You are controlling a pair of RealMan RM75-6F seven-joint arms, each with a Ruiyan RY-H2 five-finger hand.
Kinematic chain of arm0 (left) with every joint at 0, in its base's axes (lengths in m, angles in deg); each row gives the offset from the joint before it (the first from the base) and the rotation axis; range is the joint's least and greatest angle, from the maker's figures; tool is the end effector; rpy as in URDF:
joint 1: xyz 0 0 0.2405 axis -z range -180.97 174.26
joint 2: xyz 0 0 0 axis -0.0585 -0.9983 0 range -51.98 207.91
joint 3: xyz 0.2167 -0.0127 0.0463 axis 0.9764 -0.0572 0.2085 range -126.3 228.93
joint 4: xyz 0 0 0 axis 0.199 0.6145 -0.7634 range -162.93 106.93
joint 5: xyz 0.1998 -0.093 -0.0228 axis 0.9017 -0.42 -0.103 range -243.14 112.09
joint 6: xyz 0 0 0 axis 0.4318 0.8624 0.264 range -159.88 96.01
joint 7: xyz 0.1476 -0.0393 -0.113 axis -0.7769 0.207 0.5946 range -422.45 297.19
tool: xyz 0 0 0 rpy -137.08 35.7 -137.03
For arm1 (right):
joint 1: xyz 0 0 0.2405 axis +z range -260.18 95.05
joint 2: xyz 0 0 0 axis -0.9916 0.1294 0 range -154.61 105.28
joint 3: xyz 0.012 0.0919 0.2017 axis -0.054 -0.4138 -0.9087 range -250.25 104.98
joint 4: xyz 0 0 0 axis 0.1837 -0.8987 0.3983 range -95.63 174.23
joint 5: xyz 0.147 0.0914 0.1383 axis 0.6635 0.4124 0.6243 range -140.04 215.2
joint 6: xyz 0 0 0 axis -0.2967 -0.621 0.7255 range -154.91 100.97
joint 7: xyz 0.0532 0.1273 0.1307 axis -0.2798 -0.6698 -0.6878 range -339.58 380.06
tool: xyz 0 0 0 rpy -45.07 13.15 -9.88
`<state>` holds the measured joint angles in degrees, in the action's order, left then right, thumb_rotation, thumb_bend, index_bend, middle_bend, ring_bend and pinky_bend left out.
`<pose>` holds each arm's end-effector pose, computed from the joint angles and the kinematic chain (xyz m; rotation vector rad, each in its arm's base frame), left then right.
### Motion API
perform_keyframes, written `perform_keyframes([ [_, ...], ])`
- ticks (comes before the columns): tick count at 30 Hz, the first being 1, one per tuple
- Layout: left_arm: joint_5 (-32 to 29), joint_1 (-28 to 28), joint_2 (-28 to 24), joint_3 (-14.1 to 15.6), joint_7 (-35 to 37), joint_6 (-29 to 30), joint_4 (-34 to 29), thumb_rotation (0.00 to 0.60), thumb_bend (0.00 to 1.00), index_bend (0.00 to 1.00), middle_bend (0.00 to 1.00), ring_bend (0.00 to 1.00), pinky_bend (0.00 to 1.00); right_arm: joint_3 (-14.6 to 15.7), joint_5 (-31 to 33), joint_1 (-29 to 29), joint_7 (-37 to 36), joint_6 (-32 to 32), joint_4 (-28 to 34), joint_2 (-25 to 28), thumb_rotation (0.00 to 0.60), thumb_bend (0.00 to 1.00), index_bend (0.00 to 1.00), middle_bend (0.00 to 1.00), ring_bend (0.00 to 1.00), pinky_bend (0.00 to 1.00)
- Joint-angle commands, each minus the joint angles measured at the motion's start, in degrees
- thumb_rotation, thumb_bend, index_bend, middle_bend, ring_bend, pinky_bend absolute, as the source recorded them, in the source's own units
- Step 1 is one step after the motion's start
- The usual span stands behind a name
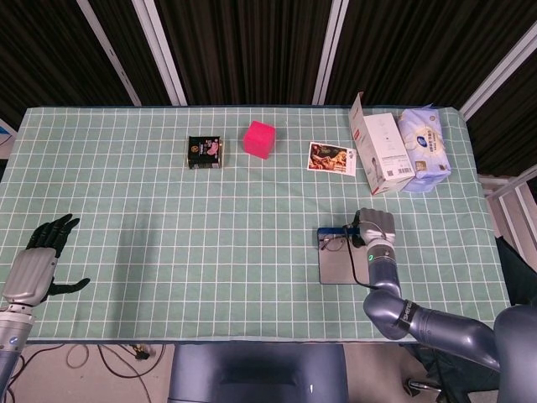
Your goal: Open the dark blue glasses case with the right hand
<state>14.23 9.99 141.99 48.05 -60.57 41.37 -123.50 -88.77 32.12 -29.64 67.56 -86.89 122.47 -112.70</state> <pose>-0.2682 0.2636 0.0999 -1.4678 -1.0804 -0.9073 -0.1828 -0.4028 -0.0239 1.4240 -1.2898 0.3920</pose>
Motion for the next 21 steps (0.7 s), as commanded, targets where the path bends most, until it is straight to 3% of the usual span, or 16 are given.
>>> perform_keyframes([
  [1, -0.09, 0.02, -0.03, -0.01, 0.04, -0.09, -0.05, 0.6, 0.0, 0.0, 0.0, 0.0, 0.0, 0.05, 0.11, 0.0, 0.04, -0.02, -0.06, 0.0, 0.6, 0.49, 0.49, 0.95, 1.0, 1.0],
  [21, -0.24, 0.05, -0.3, -0.09, 0.67, -0.23, -0.39, 0.6, 0.0, 0.0, 0.0, 0.0, 0.0, -0.45, -1.2, -0.33, -1.36, -1.44, 1.58, 0.52, 0.6, 0.49, 0.61, 0.95, 1.0, 1.0],
])
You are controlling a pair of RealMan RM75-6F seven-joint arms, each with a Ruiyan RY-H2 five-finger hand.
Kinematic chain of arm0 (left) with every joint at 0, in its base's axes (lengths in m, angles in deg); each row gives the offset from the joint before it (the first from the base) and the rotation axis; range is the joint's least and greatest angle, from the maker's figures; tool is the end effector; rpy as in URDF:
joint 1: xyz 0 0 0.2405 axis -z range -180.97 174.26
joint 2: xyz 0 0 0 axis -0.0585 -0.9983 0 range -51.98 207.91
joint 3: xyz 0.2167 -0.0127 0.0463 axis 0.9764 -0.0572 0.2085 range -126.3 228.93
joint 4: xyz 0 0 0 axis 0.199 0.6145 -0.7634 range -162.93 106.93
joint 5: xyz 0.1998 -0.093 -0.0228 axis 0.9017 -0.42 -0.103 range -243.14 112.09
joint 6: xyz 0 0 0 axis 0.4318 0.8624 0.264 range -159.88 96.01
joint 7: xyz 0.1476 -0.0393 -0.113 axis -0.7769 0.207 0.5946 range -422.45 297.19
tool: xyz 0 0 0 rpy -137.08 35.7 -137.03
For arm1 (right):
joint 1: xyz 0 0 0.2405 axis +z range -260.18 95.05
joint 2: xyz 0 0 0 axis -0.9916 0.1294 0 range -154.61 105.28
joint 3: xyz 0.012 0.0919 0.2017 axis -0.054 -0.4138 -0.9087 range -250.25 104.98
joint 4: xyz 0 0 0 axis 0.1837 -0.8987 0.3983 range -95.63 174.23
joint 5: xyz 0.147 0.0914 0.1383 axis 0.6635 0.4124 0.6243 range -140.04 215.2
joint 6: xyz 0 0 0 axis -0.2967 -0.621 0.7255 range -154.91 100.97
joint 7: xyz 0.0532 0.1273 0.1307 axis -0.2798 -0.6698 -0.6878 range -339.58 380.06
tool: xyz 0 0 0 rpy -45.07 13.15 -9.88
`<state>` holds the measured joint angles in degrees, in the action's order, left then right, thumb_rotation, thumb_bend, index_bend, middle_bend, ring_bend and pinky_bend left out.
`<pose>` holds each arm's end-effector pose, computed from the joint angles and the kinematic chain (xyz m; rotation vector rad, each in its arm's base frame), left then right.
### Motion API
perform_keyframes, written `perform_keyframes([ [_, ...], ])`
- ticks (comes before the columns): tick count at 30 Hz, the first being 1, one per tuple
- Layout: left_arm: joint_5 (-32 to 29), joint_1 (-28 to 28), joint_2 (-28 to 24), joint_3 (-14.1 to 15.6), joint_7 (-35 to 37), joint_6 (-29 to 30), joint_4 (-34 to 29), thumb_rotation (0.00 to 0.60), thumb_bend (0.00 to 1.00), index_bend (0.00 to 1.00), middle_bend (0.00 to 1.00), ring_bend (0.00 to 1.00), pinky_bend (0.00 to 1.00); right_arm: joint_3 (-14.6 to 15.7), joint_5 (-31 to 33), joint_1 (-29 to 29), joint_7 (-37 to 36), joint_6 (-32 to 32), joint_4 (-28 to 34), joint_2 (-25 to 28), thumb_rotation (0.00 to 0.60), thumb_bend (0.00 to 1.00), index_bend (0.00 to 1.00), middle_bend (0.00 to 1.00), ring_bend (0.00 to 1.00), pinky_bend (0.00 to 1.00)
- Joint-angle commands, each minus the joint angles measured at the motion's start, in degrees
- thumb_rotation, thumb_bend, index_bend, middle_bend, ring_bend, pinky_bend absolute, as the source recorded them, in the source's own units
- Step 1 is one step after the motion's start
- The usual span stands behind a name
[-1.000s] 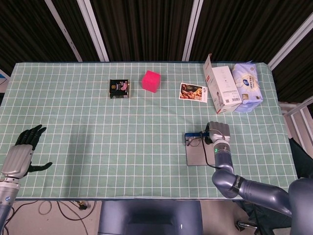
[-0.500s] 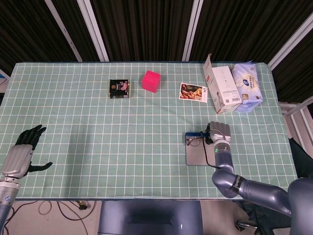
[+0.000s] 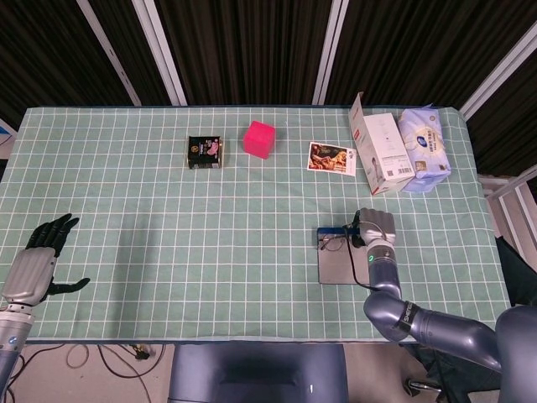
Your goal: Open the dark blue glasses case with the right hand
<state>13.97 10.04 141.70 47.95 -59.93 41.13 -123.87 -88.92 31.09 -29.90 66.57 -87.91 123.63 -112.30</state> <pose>-0.2679 0.2640 0.1005 -1.4612 -1.0944 -0.9137 -0.1796 -0.4019 -0.0209 1.4160 -1.2872 0.4146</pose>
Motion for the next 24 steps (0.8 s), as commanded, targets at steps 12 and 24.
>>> perform_keyframes([
  [12, 0.25, -0.11, 0.0, -0.05, 0.25, 0.41, -0.08, 0.6, 0.0, 0.0, 0.0, 0.0, 0.0, -1.28, -4.24, -1.36, -4.28, -3.44, 2.64, -0.22, 0.6, 0.49, 0.61, 0.95, 1.0, 1.0],
  [24, 0.38, -0.18, -0.03, -0.04, 0.35, 0.6, -0.11, 0.6, 0.0, 0.0, 0.0, 0.0, 0.0, -2.08, -10.36, -3.26, -9.88, -5.57, 3.16, -2.65, 0.6, 0.49, 0.63, 0.95, 1.0, 1.0],
])
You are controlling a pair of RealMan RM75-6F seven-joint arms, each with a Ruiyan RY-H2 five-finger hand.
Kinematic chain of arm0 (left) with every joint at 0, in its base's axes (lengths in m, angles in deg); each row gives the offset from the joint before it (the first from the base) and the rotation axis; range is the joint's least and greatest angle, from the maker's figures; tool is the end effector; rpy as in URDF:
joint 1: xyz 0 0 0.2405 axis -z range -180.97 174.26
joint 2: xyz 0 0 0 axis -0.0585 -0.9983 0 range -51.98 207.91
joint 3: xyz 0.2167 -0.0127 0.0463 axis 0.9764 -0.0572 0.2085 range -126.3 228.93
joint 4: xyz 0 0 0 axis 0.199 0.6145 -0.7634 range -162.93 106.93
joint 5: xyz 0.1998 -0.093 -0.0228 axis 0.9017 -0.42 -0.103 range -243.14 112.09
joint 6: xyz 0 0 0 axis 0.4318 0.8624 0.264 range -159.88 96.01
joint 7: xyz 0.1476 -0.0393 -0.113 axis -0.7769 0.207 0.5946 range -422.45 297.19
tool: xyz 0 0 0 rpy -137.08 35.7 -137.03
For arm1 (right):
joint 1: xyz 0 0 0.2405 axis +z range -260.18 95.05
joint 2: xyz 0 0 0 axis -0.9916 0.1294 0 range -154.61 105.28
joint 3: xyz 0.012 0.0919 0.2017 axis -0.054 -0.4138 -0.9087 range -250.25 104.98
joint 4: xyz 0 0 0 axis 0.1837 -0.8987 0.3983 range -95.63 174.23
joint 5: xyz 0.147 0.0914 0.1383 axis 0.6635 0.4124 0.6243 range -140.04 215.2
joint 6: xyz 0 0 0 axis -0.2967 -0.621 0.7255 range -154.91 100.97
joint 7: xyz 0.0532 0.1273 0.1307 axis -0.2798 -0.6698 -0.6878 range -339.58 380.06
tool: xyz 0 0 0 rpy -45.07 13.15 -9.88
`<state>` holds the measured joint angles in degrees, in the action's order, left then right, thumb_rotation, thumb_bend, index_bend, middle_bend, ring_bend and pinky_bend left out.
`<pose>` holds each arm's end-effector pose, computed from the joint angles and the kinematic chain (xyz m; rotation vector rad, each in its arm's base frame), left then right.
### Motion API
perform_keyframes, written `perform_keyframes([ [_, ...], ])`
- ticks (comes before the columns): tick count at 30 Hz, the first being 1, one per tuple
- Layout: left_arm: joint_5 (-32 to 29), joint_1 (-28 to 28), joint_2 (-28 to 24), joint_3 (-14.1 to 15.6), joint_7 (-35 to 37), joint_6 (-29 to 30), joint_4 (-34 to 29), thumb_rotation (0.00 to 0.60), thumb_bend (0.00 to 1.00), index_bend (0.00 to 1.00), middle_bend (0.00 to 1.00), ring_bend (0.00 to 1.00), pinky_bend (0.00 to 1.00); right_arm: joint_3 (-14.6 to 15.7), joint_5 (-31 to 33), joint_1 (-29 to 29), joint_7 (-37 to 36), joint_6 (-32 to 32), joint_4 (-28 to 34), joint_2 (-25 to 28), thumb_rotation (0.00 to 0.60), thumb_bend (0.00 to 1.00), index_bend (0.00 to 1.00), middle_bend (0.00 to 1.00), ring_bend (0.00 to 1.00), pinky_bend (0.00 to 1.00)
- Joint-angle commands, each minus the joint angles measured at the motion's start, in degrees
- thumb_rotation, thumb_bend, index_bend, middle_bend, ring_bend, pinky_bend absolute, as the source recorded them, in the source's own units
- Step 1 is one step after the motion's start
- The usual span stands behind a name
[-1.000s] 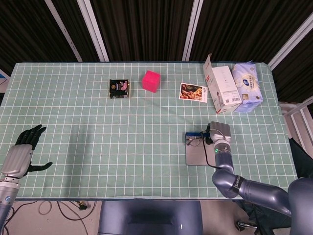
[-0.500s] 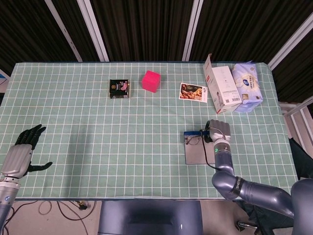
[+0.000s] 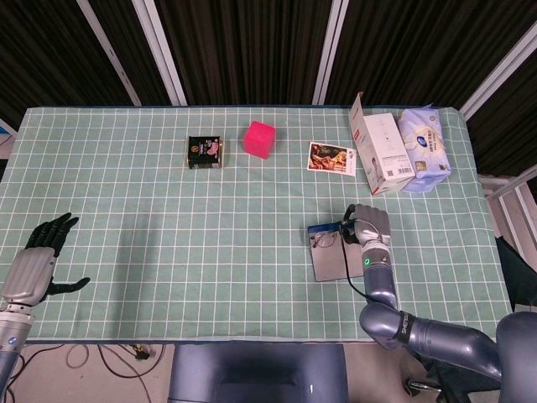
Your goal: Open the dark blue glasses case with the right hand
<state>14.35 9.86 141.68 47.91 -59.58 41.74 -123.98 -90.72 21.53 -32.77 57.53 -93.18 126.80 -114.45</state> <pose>-0.2664 0.2635 0.1020 -1.4563 -1.0909 -0.9274 -0.1564 -0.3955 -0.0193 1.3485 -1.3169 0.6215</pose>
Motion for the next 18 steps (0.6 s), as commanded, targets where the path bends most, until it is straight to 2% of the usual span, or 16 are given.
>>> perform_keyframes([
  [1, 0.0, 0.01, -0.02, 0.01, 0.01, -0.03, 0.0, 0.6, 0.0, 0.0, 0.0, 0.0, 0.0, -0.42, -1.02, -0.52, -1.23, -0.37, 0.03, -0.67, 0.6, 0.49, 0.63, 0.95, 1.0, 1.0],
  [18, 0.06, 0.04, -0.13, 0.06, 0.25, -0.16, -0.15, 0.6, 0.0, 0.0, 0.0, 0.0, 0.0, -2.79, -5.19, -2.32, -6.02, -1.72, 0.05, -2.77, 0.6, 0.49, 0.64, 0.95, 1.0, 1.0],
])
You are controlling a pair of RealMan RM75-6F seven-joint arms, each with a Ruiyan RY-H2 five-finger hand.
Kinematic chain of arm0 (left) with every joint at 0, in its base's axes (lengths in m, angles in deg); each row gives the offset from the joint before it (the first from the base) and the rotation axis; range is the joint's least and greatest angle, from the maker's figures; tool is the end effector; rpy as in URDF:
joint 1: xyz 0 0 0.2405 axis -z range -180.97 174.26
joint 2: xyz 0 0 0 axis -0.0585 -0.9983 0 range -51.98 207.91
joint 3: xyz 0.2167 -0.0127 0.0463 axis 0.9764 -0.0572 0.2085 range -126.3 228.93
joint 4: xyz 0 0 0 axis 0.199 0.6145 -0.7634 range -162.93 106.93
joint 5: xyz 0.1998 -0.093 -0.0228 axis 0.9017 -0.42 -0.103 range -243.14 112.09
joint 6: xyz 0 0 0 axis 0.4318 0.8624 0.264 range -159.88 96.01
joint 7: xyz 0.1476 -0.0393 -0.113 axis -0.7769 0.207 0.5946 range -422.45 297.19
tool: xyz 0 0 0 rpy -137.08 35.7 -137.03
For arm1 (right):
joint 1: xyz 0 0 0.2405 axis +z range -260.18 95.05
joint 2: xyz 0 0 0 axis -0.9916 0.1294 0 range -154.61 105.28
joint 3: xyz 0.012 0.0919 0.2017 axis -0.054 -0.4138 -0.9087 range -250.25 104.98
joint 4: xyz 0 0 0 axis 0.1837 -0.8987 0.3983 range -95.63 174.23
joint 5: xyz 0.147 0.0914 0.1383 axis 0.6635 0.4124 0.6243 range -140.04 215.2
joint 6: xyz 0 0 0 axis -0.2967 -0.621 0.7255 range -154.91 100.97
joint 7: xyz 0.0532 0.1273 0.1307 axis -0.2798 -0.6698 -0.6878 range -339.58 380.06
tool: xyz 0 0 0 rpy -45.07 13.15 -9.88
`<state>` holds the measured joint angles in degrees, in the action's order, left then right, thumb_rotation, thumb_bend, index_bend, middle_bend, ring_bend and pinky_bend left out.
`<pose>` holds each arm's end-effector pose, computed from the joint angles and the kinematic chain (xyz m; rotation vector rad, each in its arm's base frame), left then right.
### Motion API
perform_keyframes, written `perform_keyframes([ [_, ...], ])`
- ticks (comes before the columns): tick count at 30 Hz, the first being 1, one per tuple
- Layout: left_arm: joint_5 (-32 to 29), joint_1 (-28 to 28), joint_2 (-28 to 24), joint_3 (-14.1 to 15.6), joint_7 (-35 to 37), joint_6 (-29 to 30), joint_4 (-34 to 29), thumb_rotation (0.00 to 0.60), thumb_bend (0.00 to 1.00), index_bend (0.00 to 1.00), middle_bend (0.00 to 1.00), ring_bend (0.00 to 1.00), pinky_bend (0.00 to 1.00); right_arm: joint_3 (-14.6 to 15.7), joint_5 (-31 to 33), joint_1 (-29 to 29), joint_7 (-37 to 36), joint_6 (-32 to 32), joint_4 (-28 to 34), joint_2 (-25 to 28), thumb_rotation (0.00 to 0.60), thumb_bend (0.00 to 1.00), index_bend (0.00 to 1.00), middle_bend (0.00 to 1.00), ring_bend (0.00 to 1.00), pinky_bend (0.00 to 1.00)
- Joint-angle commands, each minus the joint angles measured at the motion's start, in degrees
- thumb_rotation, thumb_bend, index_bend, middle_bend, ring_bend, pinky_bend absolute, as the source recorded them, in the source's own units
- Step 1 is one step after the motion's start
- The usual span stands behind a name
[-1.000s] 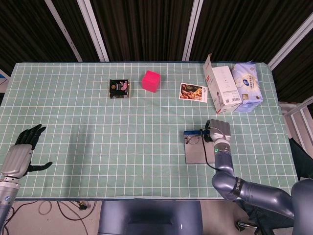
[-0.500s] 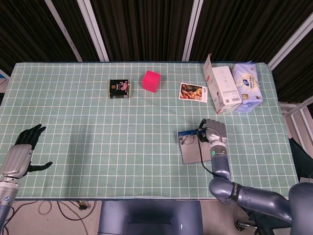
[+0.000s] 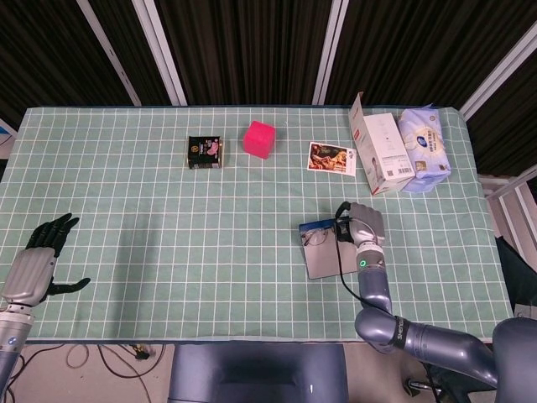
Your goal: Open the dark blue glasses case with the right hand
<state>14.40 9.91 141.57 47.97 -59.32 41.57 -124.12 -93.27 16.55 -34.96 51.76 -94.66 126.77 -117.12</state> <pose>-0.2660 0.2633 0.1016 -1.4580 -1.0970 -0.9290 -0.1436 -0.3943 -0.0219 1.2789 -1.3797 0.7614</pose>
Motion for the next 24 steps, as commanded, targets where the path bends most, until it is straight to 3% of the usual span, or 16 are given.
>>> perform_keyframes([
  [1, 0.04, -0.01, -0.01, 0.01, 0.01, 0.02, 0.0, 0.6, 0.0, 0.0, 0.0, 0.0, 0.0, -0.32, -0.3, -0.2, -0.35, -0.31, 0.1, -0.14, 0.6, 0.49, 0.64, 0.95, 1.0, 1.0],
  [24, 0.14, -0.01, 0.0, 0.0, 0.14, 0.11, 0.07, 0.6, 0.0, 0.0, 0.0, 0.0, 0.0, -1.45, -6.9, -3.11, -7.36, -1.18, -2.23, -3.66, 0.6, 0.49, 0.67, 0.95, 1.0, 1.0],
])
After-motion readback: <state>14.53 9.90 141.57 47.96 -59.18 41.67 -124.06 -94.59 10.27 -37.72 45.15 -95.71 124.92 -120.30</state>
